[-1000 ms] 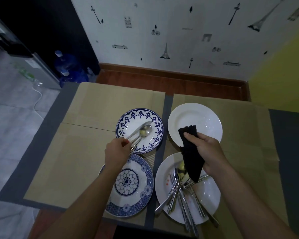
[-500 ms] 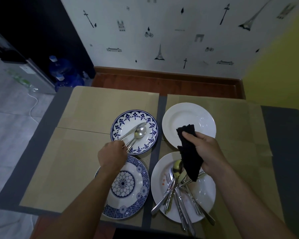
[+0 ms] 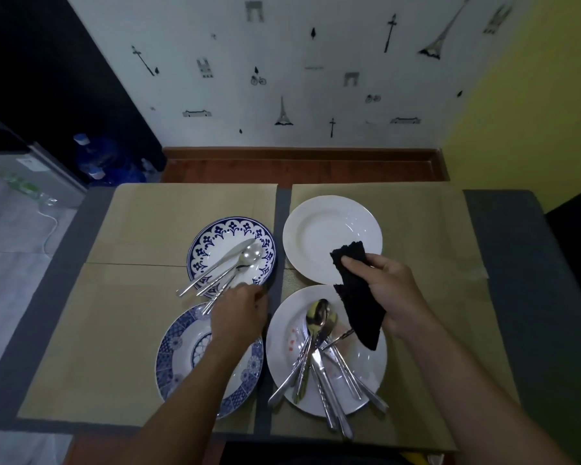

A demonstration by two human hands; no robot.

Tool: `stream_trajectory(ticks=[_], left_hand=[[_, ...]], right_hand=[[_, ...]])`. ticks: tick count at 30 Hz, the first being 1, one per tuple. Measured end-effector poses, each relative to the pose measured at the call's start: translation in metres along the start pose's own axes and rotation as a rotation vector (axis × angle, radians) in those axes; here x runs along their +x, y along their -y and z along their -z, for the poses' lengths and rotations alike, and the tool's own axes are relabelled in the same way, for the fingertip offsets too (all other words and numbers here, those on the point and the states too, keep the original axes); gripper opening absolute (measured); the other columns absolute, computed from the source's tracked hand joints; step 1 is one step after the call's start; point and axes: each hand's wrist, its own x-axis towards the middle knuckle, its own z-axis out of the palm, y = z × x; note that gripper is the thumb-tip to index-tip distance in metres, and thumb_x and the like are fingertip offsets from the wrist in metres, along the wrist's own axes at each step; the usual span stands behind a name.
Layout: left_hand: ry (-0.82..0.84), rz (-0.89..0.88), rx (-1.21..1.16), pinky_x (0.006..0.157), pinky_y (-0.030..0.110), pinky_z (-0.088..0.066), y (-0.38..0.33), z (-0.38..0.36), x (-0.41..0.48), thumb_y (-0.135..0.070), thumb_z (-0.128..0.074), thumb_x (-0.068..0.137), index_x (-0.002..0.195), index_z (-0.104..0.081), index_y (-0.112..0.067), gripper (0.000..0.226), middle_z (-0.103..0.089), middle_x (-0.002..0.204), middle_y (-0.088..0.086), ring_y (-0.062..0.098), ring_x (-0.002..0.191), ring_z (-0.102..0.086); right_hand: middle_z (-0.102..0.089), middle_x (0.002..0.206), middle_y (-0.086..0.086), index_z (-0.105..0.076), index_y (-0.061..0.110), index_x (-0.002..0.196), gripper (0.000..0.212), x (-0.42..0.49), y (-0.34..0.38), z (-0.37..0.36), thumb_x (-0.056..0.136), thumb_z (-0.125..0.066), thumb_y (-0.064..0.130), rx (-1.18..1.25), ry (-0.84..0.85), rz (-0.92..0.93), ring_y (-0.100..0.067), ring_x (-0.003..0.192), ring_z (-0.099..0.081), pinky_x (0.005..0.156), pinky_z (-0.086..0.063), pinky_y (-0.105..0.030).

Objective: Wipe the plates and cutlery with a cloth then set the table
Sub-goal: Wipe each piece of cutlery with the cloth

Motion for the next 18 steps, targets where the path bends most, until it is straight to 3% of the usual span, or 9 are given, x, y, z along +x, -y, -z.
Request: stream_trajectory(ticks=[4,7,14,18], left_hand=[[0.222,0.014,-0.118,0.075,0.032,-0.057,-0.029,-0.020,-0.017,-0.048,-0.063,0.091,0.089,-0.073,-0.023,0.027,-0.070,0.080,-0.008,0.012,0.072,-0.066],[0.323,0.031,-0.113,0.075,0.031,-0.057,-0.046,-0.032,-0.031,-0.053,-0.065,0.084,0.086,-0.074,-0.023,0.031,-0.071,0.079,-0.007,0.012,0.074,-0.066],[0.382,0.077,-0.059,0.068,0.028,-0.054,-0.053,-0.048,-0.051,-0.044,-0.070,0.084,0.079,-0.074,-0.018,0.027,-0.070,0.074,-0.003,0.012,0.070,-0.066],[0.361,0.106,-0.127,0.069,0.028,-0.056,-0.052,-0.049,-0.052,-0.041,-0.071,0.084,0.082,-0.078,-0.020,0.022,-0.072,0.074,-0.004,0.011,0.069,-0.067]], right_hand=[[-0.077,0.089,-0.021,-0.074,0.003,0.104,0.024,-0.006,-0.004,0.013,0.084,-0.083,0.010,0.004,-0.031,0.020,-0.037,0.068,-0.073,0.063,-0.059,-0.040],[-0.078,0.094,-0.021,-0.073,0.004,0.104,0.023,-0.012,-0.007,0.023,0.085,-0.083,0.010,-0.016,-0.019,0.020,-0.037,0.069,-0.073,0.061,-0.060,-0.040],[-0.078,0.093,-0.019,-0.073,0.005,0.102,0.017,-0.026,-0.009,0.036,0.086,-0.081,0.007,-0.043,0.003,0.007,-0.032,0.066,-0.072,0.054,-0.060,-0.034],[-0.078,0.095,-0.019,-0.074,0.003,0.104,0.019,-0.029,-0.009,0.041,0.086,-0.081,0.006,-0.040,0.011,0.005,-0.032,0.068,-0.074,0.057,-0.063,-0.038]])
